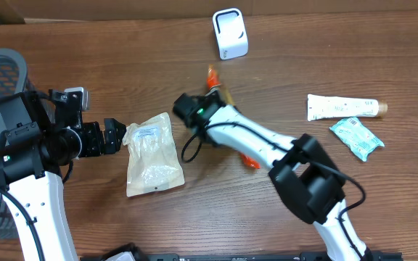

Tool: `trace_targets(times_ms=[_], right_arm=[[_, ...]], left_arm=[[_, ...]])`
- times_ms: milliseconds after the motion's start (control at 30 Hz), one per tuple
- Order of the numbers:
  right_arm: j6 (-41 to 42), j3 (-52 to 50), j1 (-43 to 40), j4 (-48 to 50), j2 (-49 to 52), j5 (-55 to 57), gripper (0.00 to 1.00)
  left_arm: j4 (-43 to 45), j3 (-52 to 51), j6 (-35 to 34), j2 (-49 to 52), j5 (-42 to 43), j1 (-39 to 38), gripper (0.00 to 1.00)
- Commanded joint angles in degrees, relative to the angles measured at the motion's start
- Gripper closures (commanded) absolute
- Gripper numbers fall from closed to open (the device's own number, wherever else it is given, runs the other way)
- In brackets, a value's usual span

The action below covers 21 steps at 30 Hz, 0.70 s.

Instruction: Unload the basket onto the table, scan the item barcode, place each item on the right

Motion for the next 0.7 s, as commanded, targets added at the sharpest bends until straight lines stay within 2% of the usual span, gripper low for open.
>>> trace_targets(times_ms=[0,33,100,133,200,267,667], right_arm=[[-5.4,0.4,2.2,0.0,0.7,4.2,0.62],[-5.4,0.4,2.3,0.0,0.7,2.9,0.52],[-5.4,0.5,2.3,-0.1,0.6,0.9,0.23],[-5.4,0.5,2.3,-0.1,0.6,-0.1,0.12],[-5.4,0.5,1.7,-0.5,0.6,-3.3,0.03],[-5.4,0.5,0.9,-1.4,0.6,-8.0,0.00],[-5.0,0.5,-10.0,-3.6,0.6,-33.1,0.01]], left_arm=[[0.2,0.2,1.5,0.1,0.8,-0.2,0.00],[0.2,0.2,1.5,0.1,0.8,-0.2,0.00],[0.2,0.2,1.5,0.1,0.8,-0.2,0.00],[0.2,0.2,1.5,0.1,0.8,-0.2,0.00],[0.2,0.2,1.5,0.1,0.8,-0.2,0.00],[0.2,0.2,1.5,0.1,0.8,-0.2,0.00],[0.2,0.2,1.5,0.1,0.8,-0.2,0.00]])
